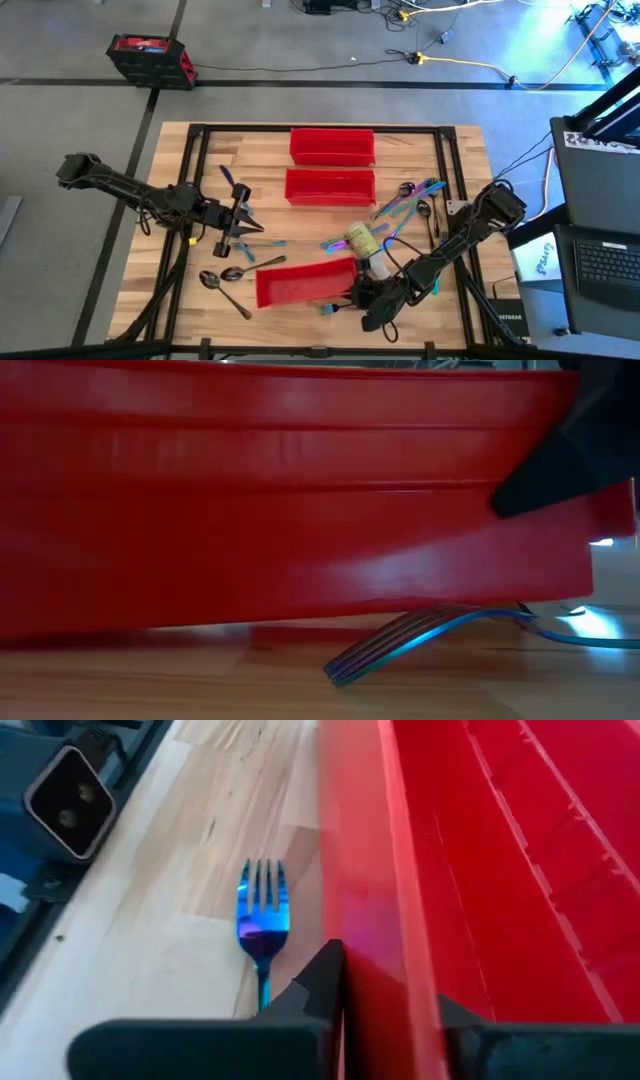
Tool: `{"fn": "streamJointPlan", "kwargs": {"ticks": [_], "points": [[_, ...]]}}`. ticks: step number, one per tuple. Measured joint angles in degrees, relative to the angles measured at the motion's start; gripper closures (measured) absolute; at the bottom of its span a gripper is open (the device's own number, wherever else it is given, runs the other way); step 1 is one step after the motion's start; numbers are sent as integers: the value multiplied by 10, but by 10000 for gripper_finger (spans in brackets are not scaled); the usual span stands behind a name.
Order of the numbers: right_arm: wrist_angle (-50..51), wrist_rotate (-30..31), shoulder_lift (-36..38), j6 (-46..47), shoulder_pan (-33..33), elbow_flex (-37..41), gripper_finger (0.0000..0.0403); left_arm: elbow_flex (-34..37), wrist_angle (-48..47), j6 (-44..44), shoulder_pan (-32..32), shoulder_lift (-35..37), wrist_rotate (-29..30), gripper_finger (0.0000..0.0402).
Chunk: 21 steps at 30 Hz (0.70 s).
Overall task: Sort silverware
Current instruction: Prepare the red bins, then move the spray bottle to the top right of the table
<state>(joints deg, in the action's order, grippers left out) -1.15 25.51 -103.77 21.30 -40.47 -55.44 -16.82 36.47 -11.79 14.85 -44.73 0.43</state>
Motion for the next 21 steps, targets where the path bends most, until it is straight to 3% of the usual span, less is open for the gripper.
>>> {"fn": "streamJointPlan", "kwargs": {"ticks": [8, 14, 21], "points": [[-21, -10, 0, 10, 0, 0, 324, 0, 0, 0, 0, 0, 0, 400], [-16, -2, 4, -21, 0, -28, 303, 0, 0, -1, 0, 0, 0, 400], [107, 69, 38, -15, -6, -87, 301, 0, -2, 0, 0, 0, 0, 400]]}}
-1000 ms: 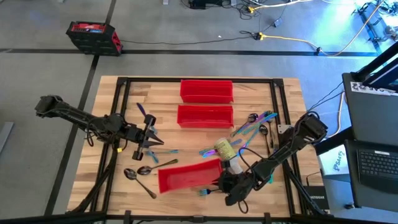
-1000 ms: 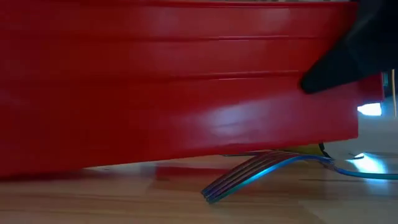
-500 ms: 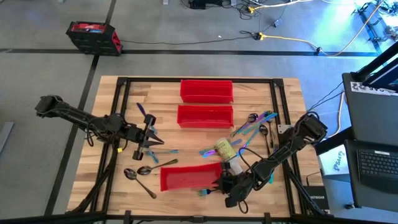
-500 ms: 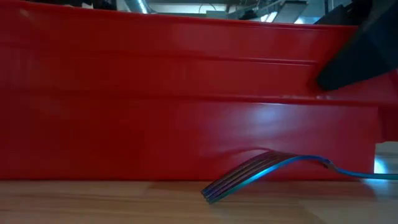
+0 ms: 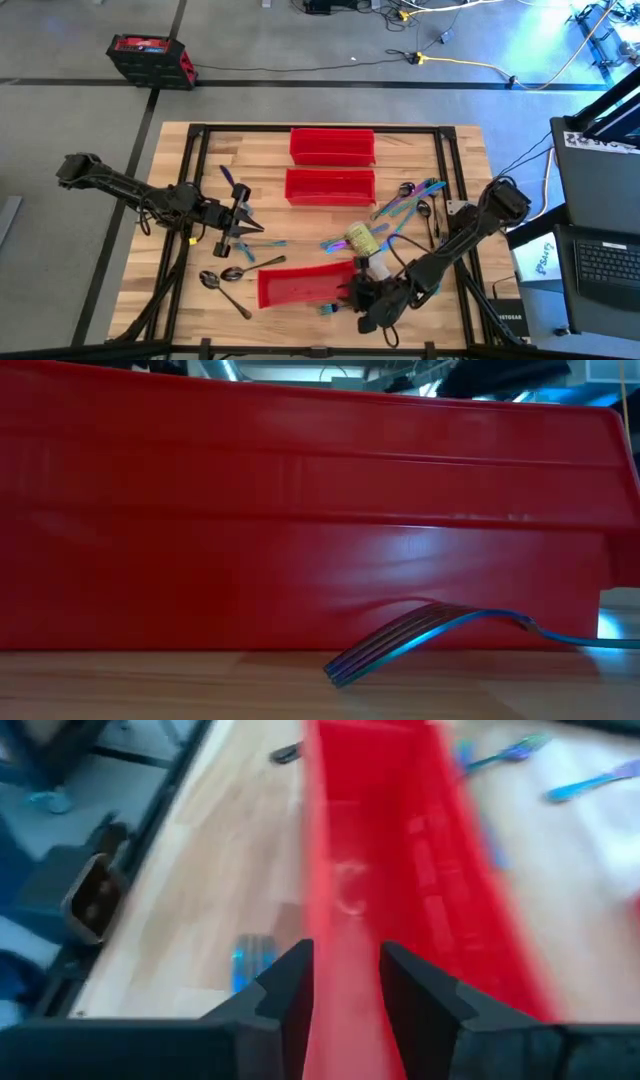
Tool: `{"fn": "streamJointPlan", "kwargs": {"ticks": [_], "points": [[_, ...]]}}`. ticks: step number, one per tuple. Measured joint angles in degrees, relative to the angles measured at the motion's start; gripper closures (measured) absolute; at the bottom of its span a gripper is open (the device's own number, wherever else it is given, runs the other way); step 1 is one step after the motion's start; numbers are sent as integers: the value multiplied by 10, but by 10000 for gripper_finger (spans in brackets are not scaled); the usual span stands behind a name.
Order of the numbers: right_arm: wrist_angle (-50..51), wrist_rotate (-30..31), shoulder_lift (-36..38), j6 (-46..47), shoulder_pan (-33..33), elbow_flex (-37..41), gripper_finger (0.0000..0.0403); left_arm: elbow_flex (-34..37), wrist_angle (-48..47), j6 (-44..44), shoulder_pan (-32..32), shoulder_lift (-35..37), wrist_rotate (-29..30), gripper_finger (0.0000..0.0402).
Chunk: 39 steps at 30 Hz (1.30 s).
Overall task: Sort silverware
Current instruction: Move the spray bottle to the top right of the table
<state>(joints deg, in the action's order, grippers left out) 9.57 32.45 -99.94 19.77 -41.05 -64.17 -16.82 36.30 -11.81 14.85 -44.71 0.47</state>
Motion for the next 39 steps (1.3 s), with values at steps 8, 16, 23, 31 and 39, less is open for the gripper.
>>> {"fn": "streamJointPlan", "kwargs": {"ticks": [8, 16, 23, 31, 39], "points": [[155, 197, 99, 125, -73, -10, 301, 0, -11, 3, 0, 0, 0, 400], [323, 187, 79, 509, -120, 37, 301, 0, -14, -11, 0, 0, 4, 400], [241, 124, 73, 540, -119, 73, 301, 0, -17, -24, 0, 0, 1, 400], [256, 10, 70, 576, -105, 73, 301, 0, -32, -35, 0, 0, -11, 400], [252, -28, 71, 576, -107, 74, 295, 0, -33, -41, 0, 0, -13, 400]]}}
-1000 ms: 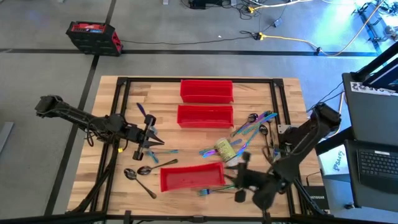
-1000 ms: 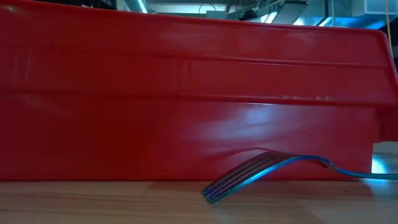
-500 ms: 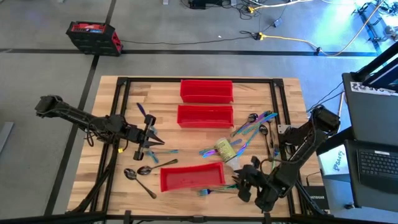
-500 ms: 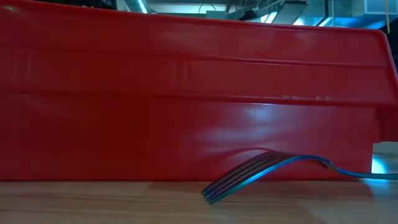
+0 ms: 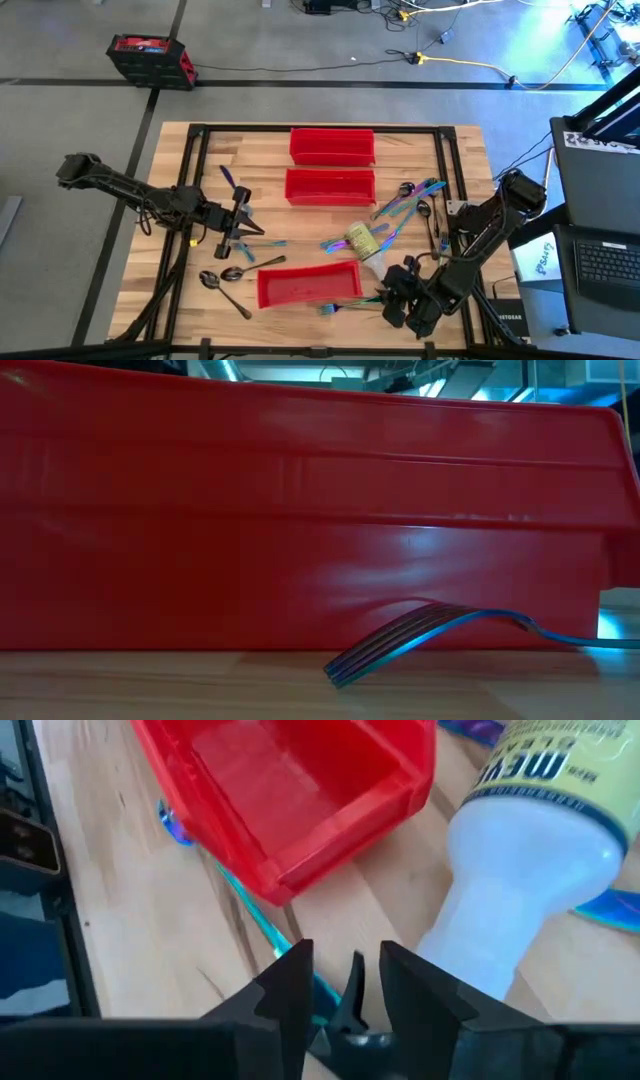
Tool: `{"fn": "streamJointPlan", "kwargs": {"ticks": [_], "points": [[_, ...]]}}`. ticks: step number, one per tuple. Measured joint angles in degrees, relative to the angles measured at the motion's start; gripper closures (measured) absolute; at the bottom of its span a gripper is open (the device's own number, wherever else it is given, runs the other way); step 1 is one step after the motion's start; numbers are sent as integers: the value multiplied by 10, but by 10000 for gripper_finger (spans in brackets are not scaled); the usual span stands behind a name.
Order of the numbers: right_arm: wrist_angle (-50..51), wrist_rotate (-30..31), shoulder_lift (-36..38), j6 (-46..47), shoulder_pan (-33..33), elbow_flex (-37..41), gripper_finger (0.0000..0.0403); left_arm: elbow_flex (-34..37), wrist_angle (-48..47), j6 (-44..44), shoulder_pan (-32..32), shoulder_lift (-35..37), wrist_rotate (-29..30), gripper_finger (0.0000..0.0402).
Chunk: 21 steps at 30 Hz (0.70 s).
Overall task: Sort silverware
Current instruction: Move the spray bottle to the top right of the table
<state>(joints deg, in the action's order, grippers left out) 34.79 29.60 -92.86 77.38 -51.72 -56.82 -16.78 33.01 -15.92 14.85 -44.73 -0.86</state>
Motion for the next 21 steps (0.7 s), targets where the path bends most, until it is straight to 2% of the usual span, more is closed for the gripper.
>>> {"fn": "streamJointPlan", "kwargs": {"ticks": [3, 7, 13, 21], "points": [[0, -8, 0, 1, 0, 0, 270, 0, 0, 0, 0, 0, 0, 400], [21, -1, 0, 8, 0, 0, 213, 0, -5, -7, 0, 0, 0, 400], [99, 8, -2, 83, 8, 0, 138, 0, -10, -6, 0, 0, 0, 400], [70, -35, -64, 102, 61, 0, 72, 0, -12, -10, 0, 0, 6, 400]]}}
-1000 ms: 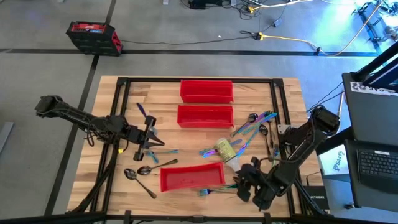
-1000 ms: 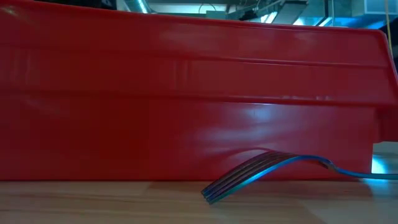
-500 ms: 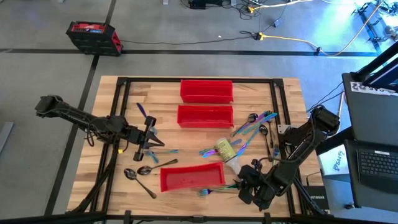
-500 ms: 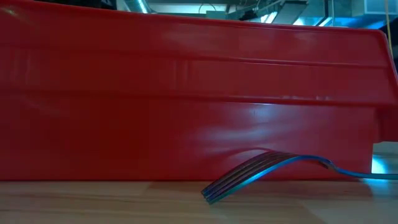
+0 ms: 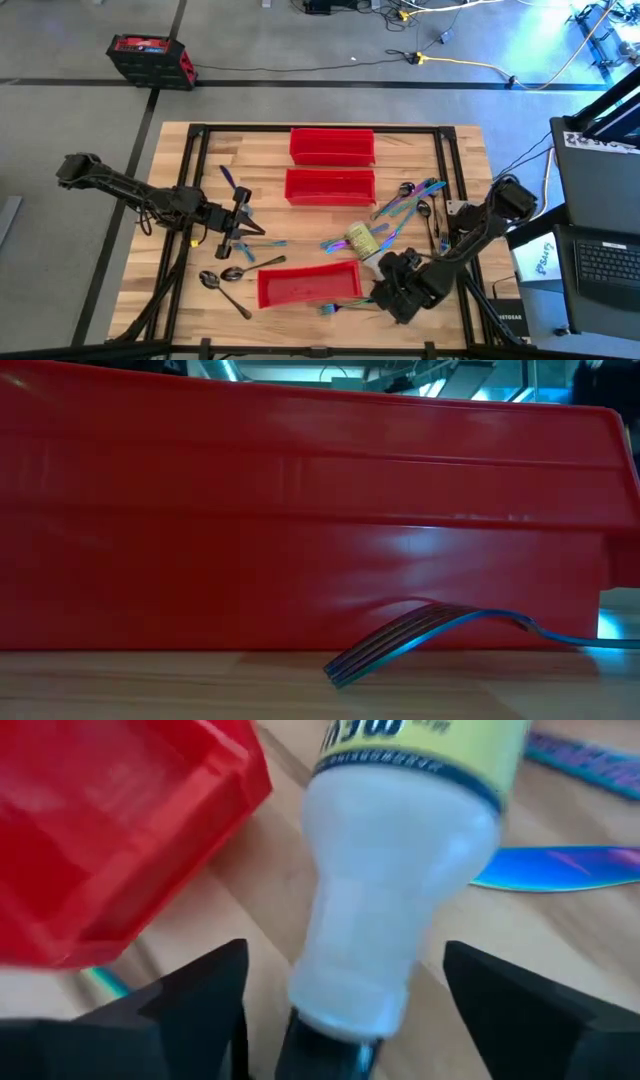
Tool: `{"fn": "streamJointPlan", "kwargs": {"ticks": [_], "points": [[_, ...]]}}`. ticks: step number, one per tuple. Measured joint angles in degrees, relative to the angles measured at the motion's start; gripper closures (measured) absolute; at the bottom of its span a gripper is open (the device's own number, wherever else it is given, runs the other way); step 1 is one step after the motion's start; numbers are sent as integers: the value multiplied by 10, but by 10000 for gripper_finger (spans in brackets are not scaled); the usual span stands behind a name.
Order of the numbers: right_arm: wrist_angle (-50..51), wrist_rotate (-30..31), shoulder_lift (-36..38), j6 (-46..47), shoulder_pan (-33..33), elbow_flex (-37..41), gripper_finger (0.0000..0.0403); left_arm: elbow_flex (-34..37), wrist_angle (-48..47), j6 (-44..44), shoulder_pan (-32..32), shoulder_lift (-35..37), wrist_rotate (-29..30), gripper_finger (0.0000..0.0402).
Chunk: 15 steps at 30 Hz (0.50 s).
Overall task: Sort silverware
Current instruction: Move the spray bottle to the top right of the table
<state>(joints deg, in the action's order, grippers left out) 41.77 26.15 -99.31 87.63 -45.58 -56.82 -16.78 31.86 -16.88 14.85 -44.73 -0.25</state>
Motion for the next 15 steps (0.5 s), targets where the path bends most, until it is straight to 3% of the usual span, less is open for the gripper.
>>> {"fn": "streamJointPlan", "kwargs": {"ticks": [8, 11, 15], "points": [[4, -21, -42, -7, 11, 0, 41, 0, 0, 0, 0, 0, 5, 400], [-2, -40, -48, 3, 11, 0, 57, 0, 0, 2, 0, 0, 5, 400], [-5, -48, -49, 11, 11, -1, 109, 0, 0, 0, 0, 0, 10, 400]]}}
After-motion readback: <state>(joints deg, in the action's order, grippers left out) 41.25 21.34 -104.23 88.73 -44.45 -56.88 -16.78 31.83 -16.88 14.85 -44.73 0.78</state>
